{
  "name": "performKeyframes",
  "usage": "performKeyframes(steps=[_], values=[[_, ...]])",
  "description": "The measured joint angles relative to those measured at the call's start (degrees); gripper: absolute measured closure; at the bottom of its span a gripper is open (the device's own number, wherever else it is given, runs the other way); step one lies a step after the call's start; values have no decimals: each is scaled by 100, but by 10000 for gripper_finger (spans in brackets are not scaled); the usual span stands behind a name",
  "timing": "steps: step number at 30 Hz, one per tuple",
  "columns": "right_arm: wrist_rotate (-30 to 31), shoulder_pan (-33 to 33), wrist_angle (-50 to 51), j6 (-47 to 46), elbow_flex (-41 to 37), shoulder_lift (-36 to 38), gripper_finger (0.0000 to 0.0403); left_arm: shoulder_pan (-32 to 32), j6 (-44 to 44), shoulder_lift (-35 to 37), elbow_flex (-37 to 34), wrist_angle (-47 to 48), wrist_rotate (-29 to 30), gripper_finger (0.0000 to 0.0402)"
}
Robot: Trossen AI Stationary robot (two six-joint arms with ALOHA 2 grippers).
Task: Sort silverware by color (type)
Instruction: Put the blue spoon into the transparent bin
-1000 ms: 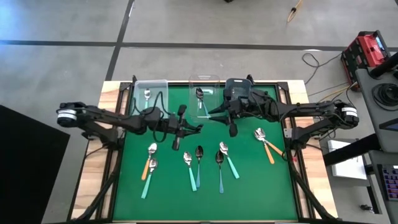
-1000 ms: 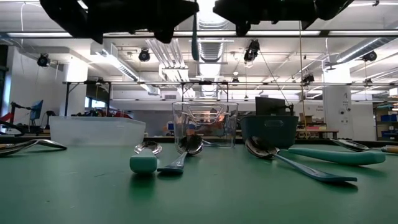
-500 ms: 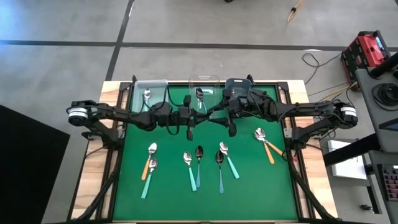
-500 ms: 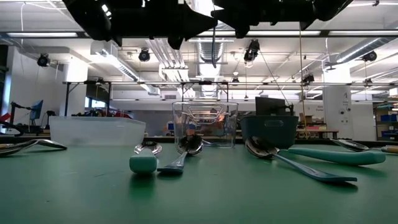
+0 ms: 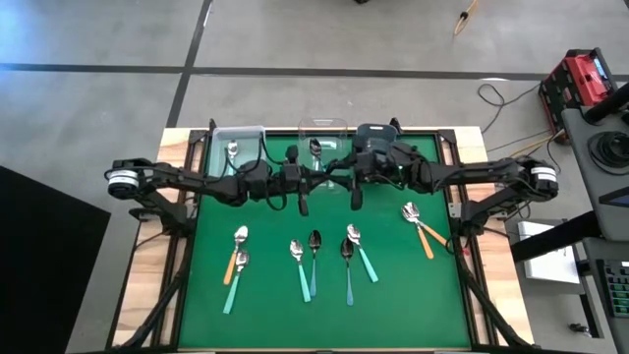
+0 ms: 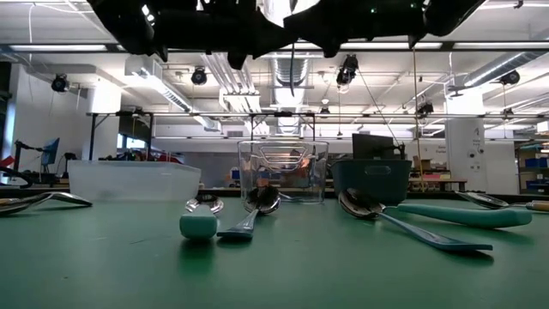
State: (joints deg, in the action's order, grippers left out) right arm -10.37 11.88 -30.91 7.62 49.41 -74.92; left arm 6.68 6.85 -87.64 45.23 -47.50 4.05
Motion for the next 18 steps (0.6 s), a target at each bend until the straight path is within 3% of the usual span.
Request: performKeyframes(steps=[5,11,18], values=[[-2,0,-157,105,0,-125,384,-2,-4,13,0,11,11,401],[-4,0,-158,-35,0,-142,392,0,-8,16,0,28,22,389],[11,5,-143,-82,0,-95,393,-2,-52,29,0,95,-1,315]])
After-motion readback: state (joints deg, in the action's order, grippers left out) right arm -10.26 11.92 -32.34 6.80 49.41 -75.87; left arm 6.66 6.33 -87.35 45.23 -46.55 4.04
